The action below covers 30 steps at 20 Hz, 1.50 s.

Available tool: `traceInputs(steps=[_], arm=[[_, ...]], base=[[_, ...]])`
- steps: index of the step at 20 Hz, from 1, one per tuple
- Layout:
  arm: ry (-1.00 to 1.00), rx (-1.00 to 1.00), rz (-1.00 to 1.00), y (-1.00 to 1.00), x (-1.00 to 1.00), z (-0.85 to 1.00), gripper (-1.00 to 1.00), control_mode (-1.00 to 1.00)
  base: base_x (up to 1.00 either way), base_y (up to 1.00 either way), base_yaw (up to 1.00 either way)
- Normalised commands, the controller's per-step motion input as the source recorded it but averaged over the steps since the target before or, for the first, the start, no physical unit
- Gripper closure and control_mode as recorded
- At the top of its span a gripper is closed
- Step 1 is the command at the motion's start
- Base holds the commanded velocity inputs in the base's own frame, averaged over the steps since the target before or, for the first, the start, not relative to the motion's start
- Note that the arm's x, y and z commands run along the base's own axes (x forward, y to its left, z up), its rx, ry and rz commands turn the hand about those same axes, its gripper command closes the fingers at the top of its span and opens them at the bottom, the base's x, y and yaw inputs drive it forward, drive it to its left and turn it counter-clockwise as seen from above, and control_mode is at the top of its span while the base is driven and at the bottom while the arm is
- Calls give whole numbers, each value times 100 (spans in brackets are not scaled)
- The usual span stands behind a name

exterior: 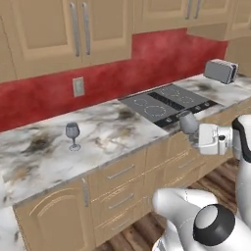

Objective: Retrieve the wine glasses from the counter and place one next to each plate.

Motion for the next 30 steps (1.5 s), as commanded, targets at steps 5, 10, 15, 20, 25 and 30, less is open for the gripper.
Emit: traceInputs(steps=[5,10,15,20,25,30], arm=[[0,0,0,0,0,0,100,100],[0,0,0,0,0,0,100,100],[0,0,0,0,0,0,100,100],[0,0,0,0,0,0,100,100],[0,0,0,0,0,0,100,100],[0,0,0,0,0,0,100,100]], base=[[-24,0,-60],[-31,0,-36],[-19,0,-35],[-3,1,-59],[83,-23,-30],[100,-84,9]])
